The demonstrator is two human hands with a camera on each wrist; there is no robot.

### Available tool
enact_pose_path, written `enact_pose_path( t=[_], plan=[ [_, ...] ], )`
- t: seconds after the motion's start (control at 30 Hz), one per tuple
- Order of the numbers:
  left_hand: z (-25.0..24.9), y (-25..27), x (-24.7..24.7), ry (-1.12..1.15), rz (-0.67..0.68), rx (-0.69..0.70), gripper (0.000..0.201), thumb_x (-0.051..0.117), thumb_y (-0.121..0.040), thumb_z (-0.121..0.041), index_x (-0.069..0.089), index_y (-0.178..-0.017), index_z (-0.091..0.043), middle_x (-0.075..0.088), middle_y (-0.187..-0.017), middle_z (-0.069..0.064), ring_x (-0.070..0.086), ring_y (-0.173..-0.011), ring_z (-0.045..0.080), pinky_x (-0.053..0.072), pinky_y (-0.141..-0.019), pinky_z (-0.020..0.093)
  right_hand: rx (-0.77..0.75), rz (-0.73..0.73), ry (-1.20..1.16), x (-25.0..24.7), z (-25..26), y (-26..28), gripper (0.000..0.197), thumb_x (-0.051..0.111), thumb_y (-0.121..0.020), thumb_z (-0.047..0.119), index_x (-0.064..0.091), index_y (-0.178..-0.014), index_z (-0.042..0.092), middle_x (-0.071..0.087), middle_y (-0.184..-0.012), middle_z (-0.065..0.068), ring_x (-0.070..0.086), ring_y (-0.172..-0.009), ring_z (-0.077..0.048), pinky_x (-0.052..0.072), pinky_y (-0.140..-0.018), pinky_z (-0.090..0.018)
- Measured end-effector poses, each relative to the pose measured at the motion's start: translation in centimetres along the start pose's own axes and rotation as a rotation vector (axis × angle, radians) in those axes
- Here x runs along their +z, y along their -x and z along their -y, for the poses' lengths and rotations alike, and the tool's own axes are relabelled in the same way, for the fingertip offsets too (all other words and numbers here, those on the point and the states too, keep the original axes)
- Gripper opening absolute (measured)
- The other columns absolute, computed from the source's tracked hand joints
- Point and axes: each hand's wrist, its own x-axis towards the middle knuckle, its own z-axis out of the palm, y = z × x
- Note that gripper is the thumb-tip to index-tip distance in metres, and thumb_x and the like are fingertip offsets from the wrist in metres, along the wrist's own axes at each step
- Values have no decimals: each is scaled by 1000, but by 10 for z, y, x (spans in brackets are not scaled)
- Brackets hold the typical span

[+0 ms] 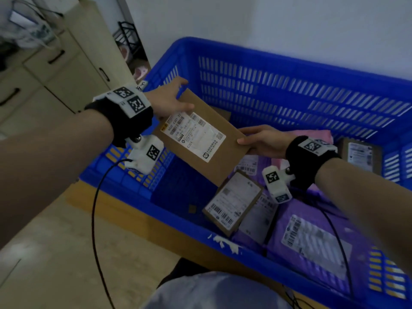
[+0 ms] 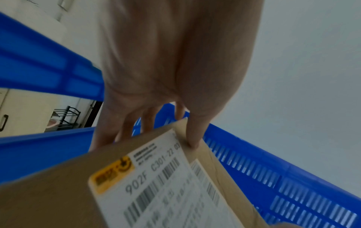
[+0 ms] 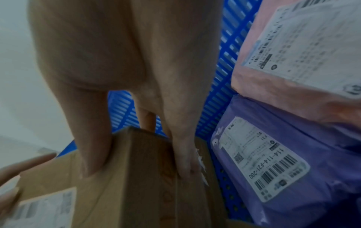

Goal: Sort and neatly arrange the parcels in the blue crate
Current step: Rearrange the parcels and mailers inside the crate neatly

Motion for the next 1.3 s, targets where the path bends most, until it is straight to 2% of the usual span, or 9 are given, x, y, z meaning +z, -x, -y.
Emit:
enact_pose_path(
  t=[0.1, 0.23, 0.4, 0.67, 0.9, 1.03, 1.17, 1.2, 1.3],
  plan=[
    [2, 4, -3, -103, 59, 22, 57, 51, -95, -35, 25, -146, -34, 41, -145, 7, 57, -104, 28, 54, -71, 40, 69, 83, 73, 4, 0, -3, 53, 56, -89, 2, 41, -140, 4, 52, -136, -15, 53, -123, -30, 48, -100, -38],
    [8, 3, -4, -156, 157, -90, 40, 59, -90, -34, 46, -127, -28, 52, -127, 8, 62, -94, 30, 57, -57, 35, 164, 201, 174, 13, -1, -8, 50, 54, -92, 1, 40, -139, 9, 57, -126, -8, 59, -112, -24, 55, -91, -32],
    [17, -3, 5, -190, 282, -165, 35, 66, -87, -25, 50, -117, -18, 58, -119, 19, 65, -92, 36, 59, -67, 43, 249, 274, 301, 21, -5, -18, 55, 55, -91, -1, 37, -141, 12, 58, -121, -6, 58, -114, -25, 54, -92, -33],
    [25, -15, 22, -301, 451, -236, 50, 64, -88, -25, 50, -135, -13, 57, -127, 13, 63, -95, 30, 58, -67, 35, 291, 300, 504, 32, -2, -29, 52, 61, -89, 7, 43, -137, 14, 61, -107, 5, 63, -99, -14, 59, -77, -22],
    [28, -26, 37, -467, 592, -225, 49, 67, -86, -25, 52, -131, -11, 57, -129, 12, 63, -106, 29, 55, -74, 30, 315, 342, 782, 48, -2, -40, 59, 64, -89, 14, 39, -143, 10, 46, -140, -9, 53, -121, -27, 50, -98, -36],
    [35, -29, 47, -580, 589, -189, 54, 65, -88, -29, 48, -137, -13, 52, -136, 8, 59, -112, 26, 50, -64, 18, 292, 351, 869, 55, -6, -46, 57, 62, -91, 16, 39, -143, 10, 54, -123, -3, 58, -91, -16, 54, -70, -23],
    [39, -34, 57, -711, 590, -142, 58, 61, -89, -35, 44, -140, -13, 50, -139, 8, 52, -67, 8, 40, -46, 11, 282, 354, 1012, 63, -8, -56, 49, 58, -93, 15, 43, -140, 11, 53, -93, 6, 47, -67, -5, 45, -48, -15],
    [40, -36, 60, -748, 604, -123, 58, 59, -91, -35, 42, -141, -13, 48, -141, 7, 53, -69, 7, 39, -43, 10, 292, 360, 1042, 65, -9, -58, 50, 58, -93, 14, 42, -141, 10, 51, -90, 7, 46, -67, -4, 44, -45, -12],
    [43, -42, 68, -804, 647, -87, 54, 54, -95, -30, 39, -143, -11, 45, -143, 10, 58, -110, 24, 37, -36, 8, 303, 372, 1130, 71, -11, -64, 53, 56, -94, 15, 39, -144, 11, 49, -112, 0, 51, -75, -8, 47, -46, -11]
  ],
)
